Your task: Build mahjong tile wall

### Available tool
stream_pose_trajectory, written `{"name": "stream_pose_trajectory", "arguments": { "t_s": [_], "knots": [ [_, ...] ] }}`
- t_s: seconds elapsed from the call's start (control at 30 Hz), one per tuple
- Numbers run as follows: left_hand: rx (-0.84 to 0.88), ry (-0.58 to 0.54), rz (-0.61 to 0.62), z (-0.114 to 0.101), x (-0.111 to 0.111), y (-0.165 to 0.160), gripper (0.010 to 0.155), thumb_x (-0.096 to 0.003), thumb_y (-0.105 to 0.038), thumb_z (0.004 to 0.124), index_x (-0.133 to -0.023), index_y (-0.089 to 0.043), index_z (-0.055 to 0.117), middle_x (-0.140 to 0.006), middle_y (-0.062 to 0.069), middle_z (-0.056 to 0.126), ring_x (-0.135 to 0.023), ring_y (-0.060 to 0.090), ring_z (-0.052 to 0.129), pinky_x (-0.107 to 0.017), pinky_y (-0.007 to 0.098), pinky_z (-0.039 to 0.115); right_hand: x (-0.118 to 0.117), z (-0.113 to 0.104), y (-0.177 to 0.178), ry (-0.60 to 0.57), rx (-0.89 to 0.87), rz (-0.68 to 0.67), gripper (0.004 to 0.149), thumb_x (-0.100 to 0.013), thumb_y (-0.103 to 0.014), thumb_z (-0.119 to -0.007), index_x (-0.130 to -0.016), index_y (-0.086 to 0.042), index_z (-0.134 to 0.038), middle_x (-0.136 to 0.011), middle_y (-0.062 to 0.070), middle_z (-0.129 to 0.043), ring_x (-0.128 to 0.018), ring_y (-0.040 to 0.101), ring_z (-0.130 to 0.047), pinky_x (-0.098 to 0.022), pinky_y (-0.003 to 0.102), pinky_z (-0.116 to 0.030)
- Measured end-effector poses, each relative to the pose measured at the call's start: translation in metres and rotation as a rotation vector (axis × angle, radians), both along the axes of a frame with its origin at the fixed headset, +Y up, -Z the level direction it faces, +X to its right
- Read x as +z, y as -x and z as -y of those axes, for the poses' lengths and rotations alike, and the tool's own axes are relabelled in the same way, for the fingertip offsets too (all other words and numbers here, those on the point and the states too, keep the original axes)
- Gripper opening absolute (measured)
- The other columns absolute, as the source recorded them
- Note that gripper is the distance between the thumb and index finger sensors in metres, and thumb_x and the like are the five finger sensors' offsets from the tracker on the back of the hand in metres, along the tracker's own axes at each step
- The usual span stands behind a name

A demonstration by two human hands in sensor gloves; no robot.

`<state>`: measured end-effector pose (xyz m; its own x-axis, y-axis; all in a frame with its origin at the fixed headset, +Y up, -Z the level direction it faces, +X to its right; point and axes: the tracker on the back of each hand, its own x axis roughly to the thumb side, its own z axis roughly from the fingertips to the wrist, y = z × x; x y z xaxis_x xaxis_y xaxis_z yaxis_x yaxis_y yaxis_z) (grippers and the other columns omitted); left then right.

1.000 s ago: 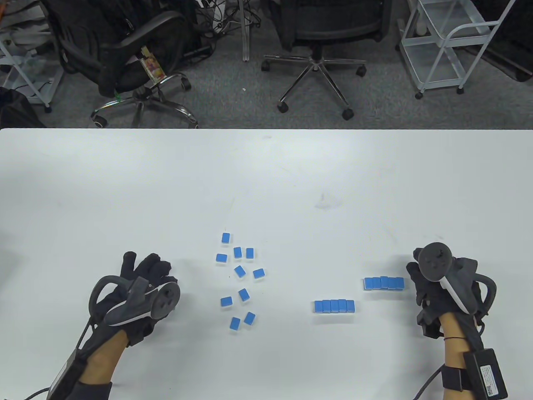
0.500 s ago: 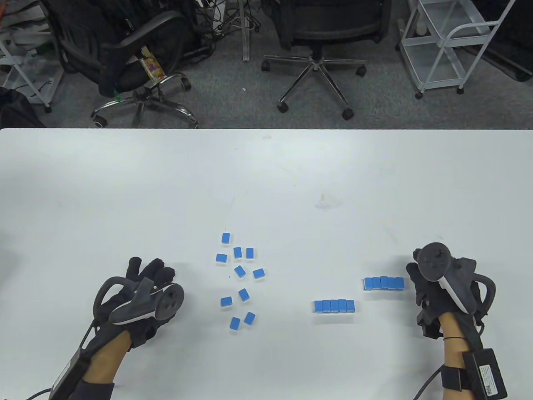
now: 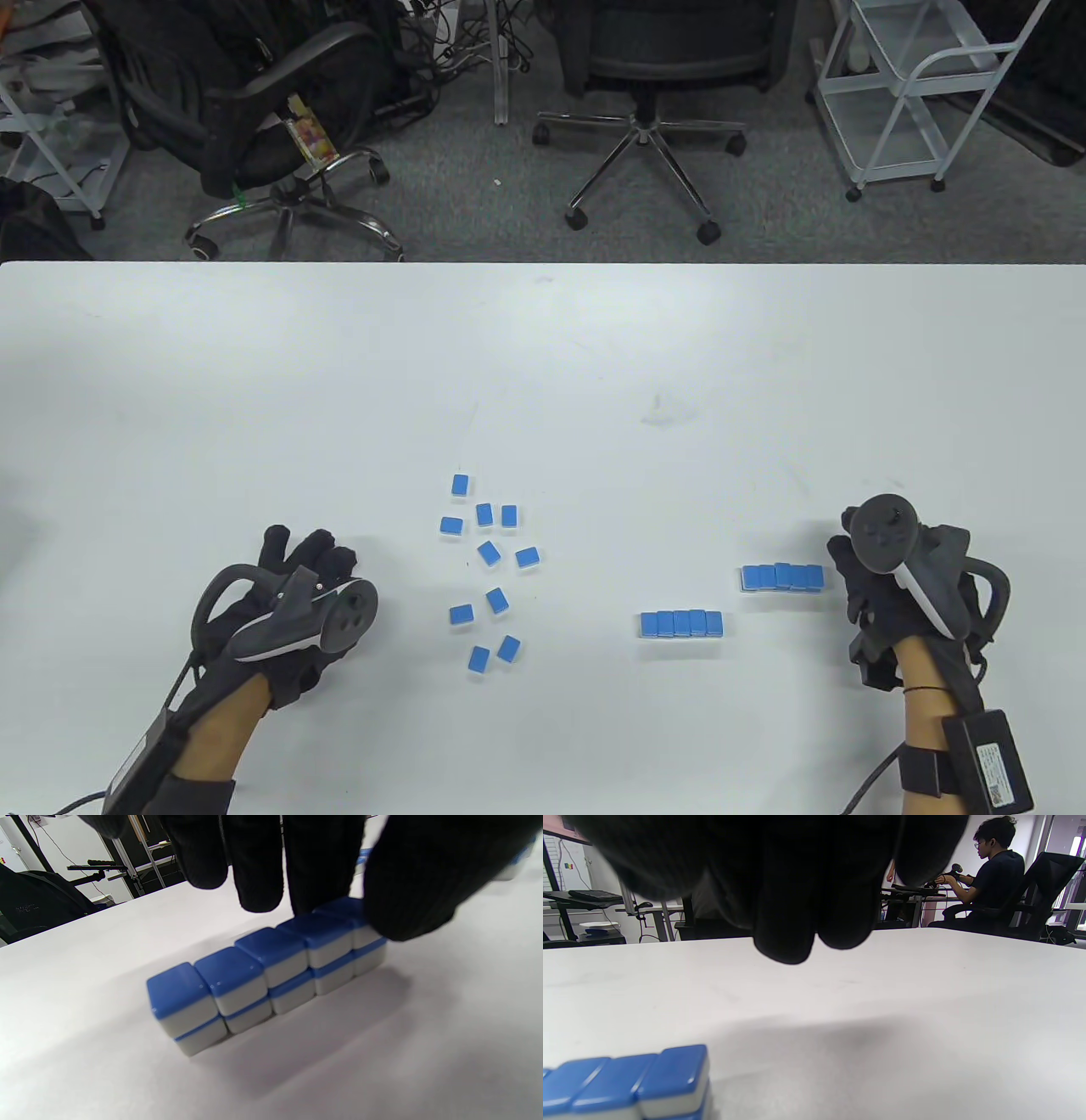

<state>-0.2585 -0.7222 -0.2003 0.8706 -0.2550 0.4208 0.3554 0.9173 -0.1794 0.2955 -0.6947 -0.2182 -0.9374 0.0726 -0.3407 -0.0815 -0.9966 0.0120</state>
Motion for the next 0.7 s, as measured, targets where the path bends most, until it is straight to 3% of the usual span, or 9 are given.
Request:
{"name": "stream_pose_trajectory", "arguments": {
  "t_s": [0.43,0.7],
  "knots": [
    [0.295,0.004,-0.121,-0.014,-0.009,0.030,0.073,-0.0429,-0.067,0.068,-0.109,-0.039,0.055,-0.120,-0.004,0.051,-0.115,0.033,0.047,-0.081,0.069,0.031,0.006,-0.012,0.022,-0.098,0.051,-0.089,0.053,-0.034,-0.047,-0.077,-0.082,-0.024,-0.080,-0.076,0.000,-0.098,-0.079,0.029,-0.091,-0.072,0.061,-0.059],
    [0.351,-0.047,-0.226,-0.012,-0.016,0.053,0.074,-0.0434,-0.068,0.062,-0.111,-0.041,0.047,-0.122,-0.004,0.045,-0.116,0.031,0.042,-0.081,0.068,0.028,0.019,-0.025,0.071,-0.179,0.099,-0.258,0.053,-0.034,-0.047,-0.077,-0.082,-0.024,-0.080,-0.076,0.000,-0.098,-0.079,0.029,-0.091,-0.072,0.061,-0.059]
  ]
}}
